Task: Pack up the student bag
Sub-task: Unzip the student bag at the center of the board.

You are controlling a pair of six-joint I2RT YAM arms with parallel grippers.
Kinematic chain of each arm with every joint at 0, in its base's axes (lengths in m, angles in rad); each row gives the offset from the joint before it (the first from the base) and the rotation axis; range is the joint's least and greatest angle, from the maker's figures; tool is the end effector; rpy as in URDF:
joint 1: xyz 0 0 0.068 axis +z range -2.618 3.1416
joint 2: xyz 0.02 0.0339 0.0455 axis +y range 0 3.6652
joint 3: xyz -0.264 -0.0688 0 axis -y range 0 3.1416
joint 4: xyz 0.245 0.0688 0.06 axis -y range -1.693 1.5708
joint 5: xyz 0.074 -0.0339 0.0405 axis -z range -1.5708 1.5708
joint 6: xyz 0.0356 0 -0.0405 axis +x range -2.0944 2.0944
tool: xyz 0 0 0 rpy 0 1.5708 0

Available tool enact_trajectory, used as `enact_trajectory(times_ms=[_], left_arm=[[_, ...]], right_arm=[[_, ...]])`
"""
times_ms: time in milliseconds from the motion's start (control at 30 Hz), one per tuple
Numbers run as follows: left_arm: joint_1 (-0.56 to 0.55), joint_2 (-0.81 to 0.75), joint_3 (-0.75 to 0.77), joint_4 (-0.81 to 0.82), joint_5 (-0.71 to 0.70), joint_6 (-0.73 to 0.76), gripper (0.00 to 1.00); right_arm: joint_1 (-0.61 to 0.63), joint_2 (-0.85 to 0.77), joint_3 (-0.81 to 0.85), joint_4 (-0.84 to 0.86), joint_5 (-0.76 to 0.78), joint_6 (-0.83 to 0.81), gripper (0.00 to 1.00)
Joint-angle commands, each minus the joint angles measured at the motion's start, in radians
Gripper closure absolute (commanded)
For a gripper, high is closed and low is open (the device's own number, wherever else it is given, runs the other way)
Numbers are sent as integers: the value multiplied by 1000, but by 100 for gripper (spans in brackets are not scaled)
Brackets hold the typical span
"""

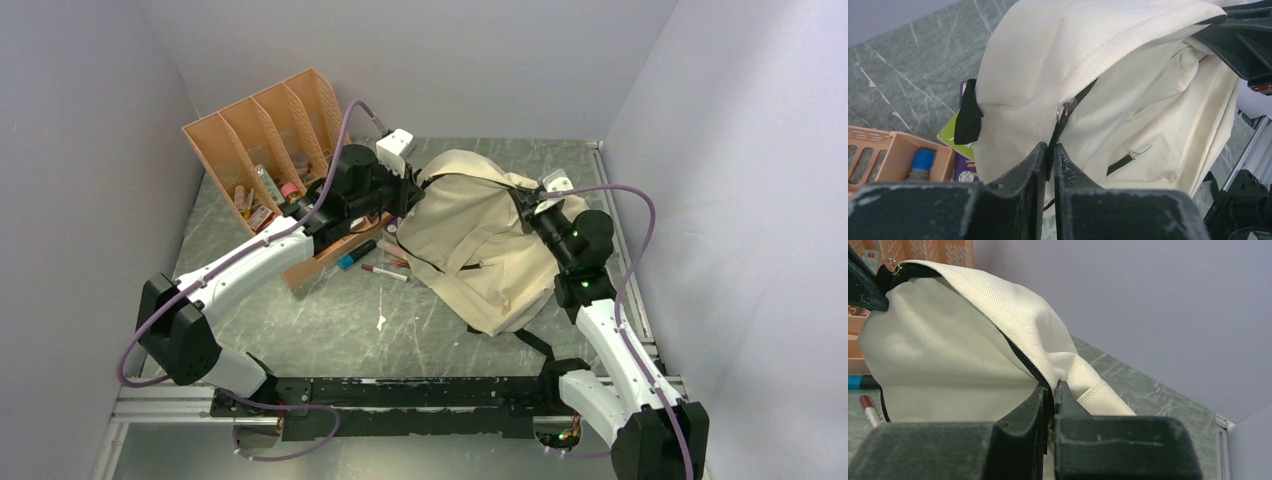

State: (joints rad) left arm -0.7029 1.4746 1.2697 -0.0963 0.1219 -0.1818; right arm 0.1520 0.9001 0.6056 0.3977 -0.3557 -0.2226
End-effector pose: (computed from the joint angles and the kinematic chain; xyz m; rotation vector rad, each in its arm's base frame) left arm 0.2651 -0.2303 0.3527 0.5816 1.8444 -0.7156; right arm 0.2102 0.0447 0.3177 -0.5535 1.3697 0.2036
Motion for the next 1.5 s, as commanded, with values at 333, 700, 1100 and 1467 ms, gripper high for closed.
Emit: enact_trajectory(times_ms=[333, 700, 1100, 1467], left_arm=[[25, -66, 67, -44, -20, 31, 95], [27, 127, 448, -448, 227, 135, 95], [27, 69, 370, -446, 132, 206, 95], [25, 3, 98, -198, 106, 215, 95]], right_arm=[[5, -15, 41, 60, 96, -13, 100], [8, -10, 44, 58, 44, -33, 100], [12, -8, 34, 97, 87, 1, 94], [12, 50, -2, 267, -293, 50, 70]])
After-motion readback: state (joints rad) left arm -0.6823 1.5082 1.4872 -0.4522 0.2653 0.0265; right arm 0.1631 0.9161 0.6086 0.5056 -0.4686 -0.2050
